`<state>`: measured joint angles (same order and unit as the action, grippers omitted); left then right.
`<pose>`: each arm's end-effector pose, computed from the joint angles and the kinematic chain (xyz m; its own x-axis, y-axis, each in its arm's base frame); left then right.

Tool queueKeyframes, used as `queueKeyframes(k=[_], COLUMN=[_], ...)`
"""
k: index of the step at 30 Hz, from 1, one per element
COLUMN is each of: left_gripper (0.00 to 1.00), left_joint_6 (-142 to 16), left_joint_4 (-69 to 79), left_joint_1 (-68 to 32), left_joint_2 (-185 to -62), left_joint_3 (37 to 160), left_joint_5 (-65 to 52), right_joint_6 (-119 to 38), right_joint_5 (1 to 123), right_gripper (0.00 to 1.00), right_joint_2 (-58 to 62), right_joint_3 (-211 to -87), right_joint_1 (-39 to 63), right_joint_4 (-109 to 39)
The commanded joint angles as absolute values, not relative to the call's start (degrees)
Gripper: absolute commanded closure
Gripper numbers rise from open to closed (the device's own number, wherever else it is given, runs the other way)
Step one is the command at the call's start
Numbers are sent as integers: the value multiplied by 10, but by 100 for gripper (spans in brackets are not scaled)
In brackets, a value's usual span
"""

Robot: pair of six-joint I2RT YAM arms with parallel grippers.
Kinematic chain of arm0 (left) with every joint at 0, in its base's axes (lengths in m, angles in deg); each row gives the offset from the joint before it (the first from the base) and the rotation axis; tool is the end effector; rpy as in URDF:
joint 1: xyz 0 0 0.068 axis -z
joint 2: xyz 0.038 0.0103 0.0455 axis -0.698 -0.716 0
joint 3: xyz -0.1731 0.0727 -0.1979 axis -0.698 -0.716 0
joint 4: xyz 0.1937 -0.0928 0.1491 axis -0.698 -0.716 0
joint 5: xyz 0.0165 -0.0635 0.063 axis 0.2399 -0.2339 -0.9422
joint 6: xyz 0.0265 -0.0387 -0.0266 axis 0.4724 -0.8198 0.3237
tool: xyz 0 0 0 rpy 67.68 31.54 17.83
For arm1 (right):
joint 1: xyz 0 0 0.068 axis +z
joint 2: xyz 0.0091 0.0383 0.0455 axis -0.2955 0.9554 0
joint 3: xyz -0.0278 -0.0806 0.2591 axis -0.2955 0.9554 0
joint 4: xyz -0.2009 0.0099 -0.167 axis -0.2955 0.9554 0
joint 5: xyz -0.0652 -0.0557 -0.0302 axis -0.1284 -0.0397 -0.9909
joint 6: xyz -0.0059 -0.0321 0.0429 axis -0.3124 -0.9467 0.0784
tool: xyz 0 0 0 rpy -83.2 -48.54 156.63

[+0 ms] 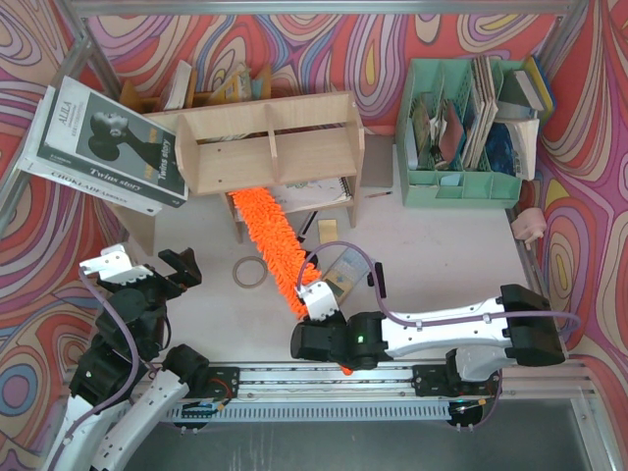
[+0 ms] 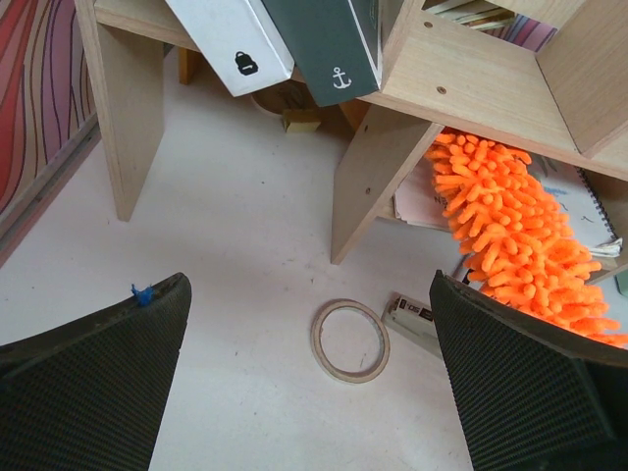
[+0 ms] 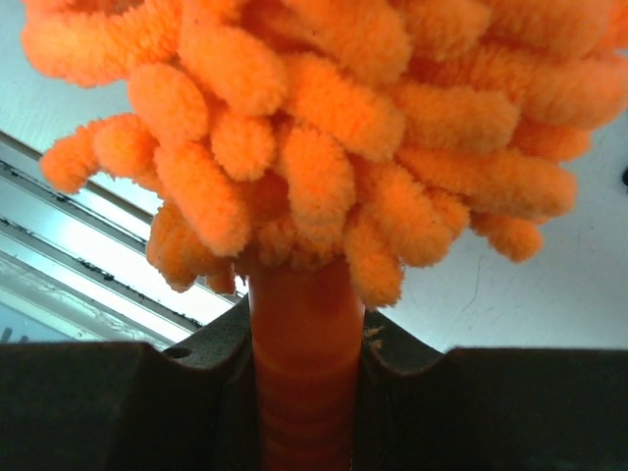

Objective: Dust the bookshelf with a duster

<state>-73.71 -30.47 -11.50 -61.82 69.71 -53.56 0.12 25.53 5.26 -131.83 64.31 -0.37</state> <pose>0.0506 -0.0062 0.3444 -0.0019 -0.3543 -0.9351 -0.1109 0.9294 -0.3519 0.0601 0.2859 0.2321 -0.7021 -0.3137 -0.6393 -0.4650 0.8819 0.0779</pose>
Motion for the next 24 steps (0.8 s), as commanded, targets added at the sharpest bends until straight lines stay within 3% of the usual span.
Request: queueKeyframes(k=[1, 8, 24], left_gripper=[2, 2, 2], left_joint_6=[-737, -737, -737], left_joint_4=[-309, -309, -311], left_joint_1=[-118, -118, -119], left_joint_2=[-623, -624, -622], left_joint_3=[703, 703, 703], left_joint_5=[-542, -540, -543], right_joint_6=[71, 229, 12], right_joint_5=[177, 131, 193], right_gripper=[100, 100, 100], right_joint_2=[39, -28, -48], right_joint_3=[-1328, -1291, -1247], right_joint_1=[650, 649, 653], right_joint_4=[57, 165, 15])
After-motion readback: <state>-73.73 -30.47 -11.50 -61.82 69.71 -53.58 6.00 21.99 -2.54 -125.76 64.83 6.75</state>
